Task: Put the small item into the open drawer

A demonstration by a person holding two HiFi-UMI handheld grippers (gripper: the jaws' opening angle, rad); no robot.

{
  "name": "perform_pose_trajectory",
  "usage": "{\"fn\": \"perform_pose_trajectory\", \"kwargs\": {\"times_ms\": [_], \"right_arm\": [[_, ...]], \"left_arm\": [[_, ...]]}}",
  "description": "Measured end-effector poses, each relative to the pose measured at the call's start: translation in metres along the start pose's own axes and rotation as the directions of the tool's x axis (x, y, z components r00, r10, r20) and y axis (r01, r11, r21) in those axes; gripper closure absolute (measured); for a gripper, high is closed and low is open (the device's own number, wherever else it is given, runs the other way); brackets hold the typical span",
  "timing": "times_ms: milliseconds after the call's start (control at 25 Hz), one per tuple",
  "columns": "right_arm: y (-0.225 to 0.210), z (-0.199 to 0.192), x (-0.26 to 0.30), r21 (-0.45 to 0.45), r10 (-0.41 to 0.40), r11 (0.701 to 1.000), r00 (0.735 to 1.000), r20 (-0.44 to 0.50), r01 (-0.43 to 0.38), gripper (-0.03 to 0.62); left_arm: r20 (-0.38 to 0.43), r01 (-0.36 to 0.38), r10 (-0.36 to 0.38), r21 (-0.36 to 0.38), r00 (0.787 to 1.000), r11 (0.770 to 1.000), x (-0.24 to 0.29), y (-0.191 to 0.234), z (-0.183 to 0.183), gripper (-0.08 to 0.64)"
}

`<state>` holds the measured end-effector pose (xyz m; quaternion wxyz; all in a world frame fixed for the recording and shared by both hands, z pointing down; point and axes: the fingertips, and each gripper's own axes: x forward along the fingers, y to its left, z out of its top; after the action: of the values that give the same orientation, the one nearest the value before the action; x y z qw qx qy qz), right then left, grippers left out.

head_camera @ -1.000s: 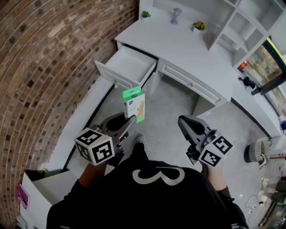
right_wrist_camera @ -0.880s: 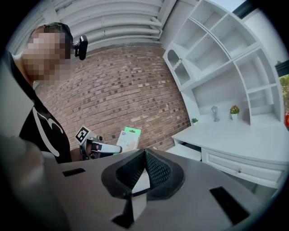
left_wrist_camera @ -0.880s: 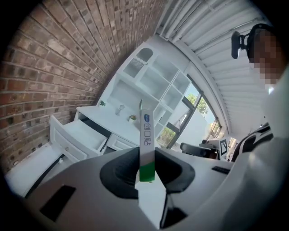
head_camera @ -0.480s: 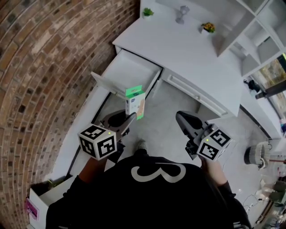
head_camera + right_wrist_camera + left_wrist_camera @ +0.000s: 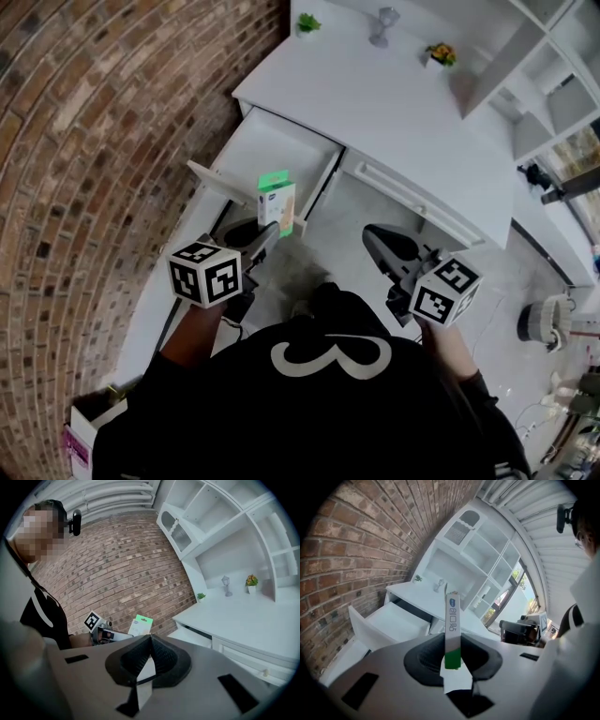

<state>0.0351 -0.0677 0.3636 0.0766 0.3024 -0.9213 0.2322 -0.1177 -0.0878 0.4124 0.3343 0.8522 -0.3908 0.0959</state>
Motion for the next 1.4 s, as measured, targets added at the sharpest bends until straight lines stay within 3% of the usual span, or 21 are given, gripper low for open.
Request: {"fn": "perform_pose_trajectory", "kwargs": {"times_ms": [200, 600, 920, 1160, 1400], "right_arm": [[-0.011, 0.006, 0.012, 0.001, 0.030, 1.000, 1.000, 0.003, -0.030, 0.581], [-0.053, 0.027, 0.061, 0.042, 0.068, 0.997, 0.997, 0.020, -0.069, 0.581], [-0.097, 0.046, 0.100, 0.084, 0.084, 0.993, 0.996, 0.016, -0.085, 0.581], [-0.112, 0.053, 0.123, 0.107, 0.109, 0.988, 0.994, 0.009, -0.110, 0.581], [-0.124, 0.060, 0.139, 0.105, 0.124, 0.987, 0.992, -0.006, -0.122, 0.581]], "left_arm": [[0.006, -0.018, 0.019, -0.002, 1.000, 1.000, 0.012, 0.015, 0.008, 0.468], [-0.068, -0.089, 0.095, 0.084, 0.993, 0.992, 0.048, 0.053, 0.035, 0.466], [-0.128, -0.122, 0.125, 0.029, 0.984, 0.992, 0.087, 0.090, 0.045, 0.468], [-0.221, -0.201, 0.201, 0.020, 0.954, 0.979, 0.113, 0.127, 0.036, 0.466], [-0.297, -0.231, 0.224, 0.014, 0.928, 0.973, 0.140, 0.155, 0.026, 0.467]]}}
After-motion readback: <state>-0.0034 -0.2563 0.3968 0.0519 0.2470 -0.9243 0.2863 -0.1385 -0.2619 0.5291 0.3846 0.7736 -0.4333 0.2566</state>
